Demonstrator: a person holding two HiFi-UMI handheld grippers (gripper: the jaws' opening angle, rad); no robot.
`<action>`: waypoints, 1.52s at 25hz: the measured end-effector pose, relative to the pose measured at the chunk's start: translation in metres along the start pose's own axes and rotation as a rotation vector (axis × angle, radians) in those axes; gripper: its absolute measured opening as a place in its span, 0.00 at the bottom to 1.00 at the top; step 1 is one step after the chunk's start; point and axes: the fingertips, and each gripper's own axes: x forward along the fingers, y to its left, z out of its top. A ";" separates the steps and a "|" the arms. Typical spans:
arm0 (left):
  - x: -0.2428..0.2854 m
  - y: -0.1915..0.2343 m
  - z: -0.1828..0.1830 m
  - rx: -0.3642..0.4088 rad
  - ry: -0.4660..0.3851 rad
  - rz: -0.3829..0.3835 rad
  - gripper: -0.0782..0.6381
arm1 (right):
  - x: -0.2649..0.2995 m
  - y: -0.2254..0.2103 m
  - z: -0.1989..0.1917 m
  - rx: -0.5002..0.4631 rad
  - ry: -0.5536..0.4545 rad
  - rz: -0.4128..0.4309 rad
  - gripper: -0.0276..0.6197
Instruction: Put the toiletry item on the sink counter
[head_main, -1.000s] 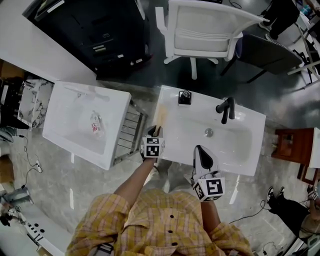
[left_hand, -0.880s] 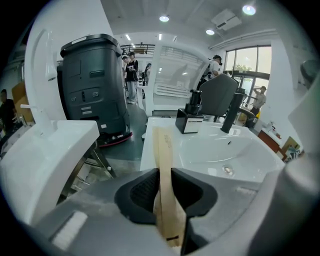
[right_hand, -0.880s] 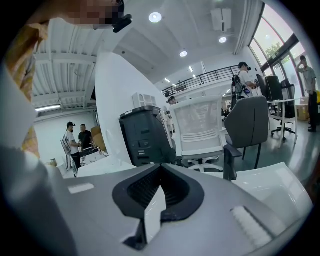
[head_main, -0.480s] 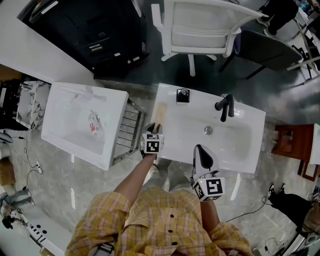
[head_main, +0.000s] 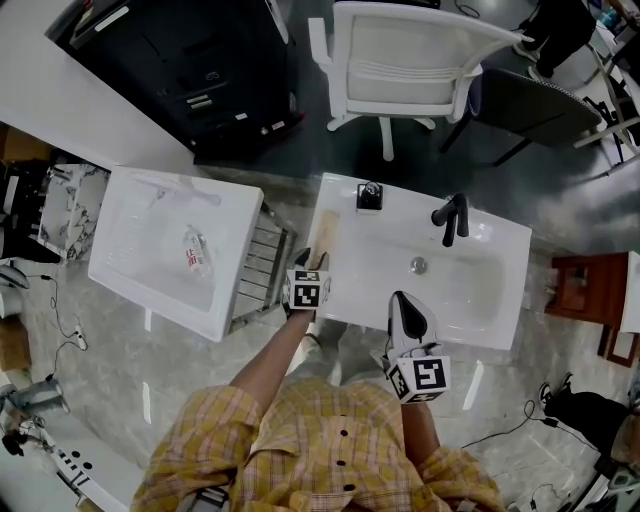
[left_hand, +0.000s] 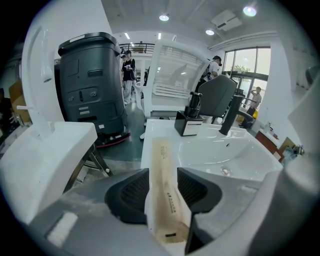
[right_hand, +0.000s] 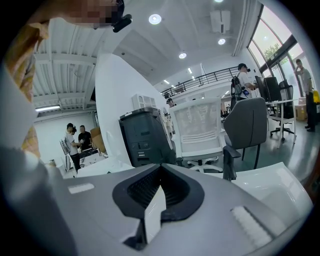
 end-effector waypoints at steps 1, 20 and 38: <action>-0.002 0.000 0.002 0.000 -0.006 0.000 0.35 | 0.000 0.001 0.000 -0.001 -0.002 0.003 0.04; -0.070 -0.016 0.041 -0.011 -0.168 -0.046 0.35 | -0.014 0.026 0.023 -0.046 -0.080 0.017 0.04; -0.186 -0.028 0.091 -0.007 -0.419 -0.105 0.12 | -0.020 0.053 0.050 -0.087 -0.162 -0.001 0.05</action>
